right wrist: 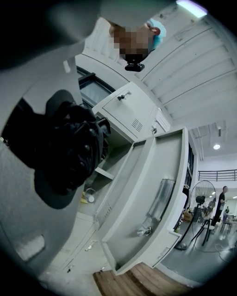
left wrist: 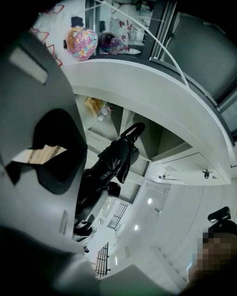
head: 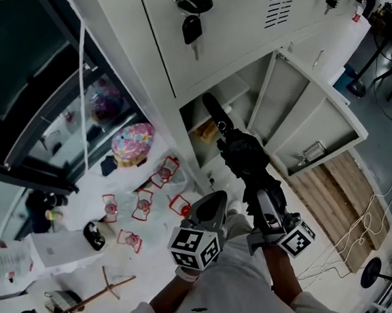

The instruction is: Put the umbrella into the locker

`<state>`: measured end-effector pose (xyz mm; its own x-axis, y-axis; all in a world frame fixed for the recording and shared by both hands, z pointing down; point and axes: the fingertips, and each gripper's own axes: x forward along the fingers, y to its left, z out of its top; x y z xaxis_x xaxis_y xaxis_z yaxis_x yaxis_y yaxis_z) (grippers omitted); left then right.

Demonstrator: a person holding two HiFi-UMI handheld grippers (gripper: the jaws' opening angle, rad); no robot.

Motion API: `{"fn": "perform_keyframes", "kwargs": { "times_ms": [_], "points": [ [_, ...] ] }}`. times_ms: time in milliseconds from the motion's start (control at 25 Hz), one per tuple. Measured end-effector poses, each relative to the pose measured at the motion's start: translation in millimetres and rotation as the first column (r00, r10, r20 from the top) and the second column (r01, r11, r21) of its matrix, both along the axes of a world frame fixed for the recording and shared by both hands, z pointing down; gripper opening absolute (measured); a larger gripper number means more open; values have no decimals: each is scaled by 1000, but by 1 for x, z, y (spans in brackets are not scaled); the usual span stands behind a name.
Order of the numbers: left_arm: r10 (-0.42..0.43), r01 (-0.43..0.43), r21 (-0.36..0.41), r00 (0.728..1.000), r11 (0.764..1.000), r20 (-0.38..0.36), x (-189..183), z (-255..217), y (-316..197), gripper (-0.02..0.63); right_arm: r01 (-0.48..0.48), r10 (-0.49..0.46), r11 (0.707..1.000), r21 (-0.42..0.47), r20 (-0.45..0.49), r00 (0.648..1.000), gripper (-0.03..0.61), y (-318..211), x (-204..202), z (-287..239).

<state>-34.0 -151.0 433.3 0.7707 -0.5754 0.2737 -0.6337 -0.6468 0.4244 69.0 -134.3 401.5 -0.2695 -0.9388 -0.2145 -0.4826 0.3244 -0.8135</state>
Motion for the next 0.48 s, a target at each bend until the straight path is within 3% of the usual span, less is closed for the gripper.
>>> {"fn": "perform_keyframes", "kwargs": {
  "times_ms": [160,480],
  "points": [
    [-8,8,5,1000,1000,3,1,-2,-4,11,-6,6,1000,14,-45,999,250,-17,0,-8],
    [-30,30,16,1000,999,-4,2,-7,-16,11,-32,38,999,28,-242,969,250,-61,4,-30]
  ]
}}
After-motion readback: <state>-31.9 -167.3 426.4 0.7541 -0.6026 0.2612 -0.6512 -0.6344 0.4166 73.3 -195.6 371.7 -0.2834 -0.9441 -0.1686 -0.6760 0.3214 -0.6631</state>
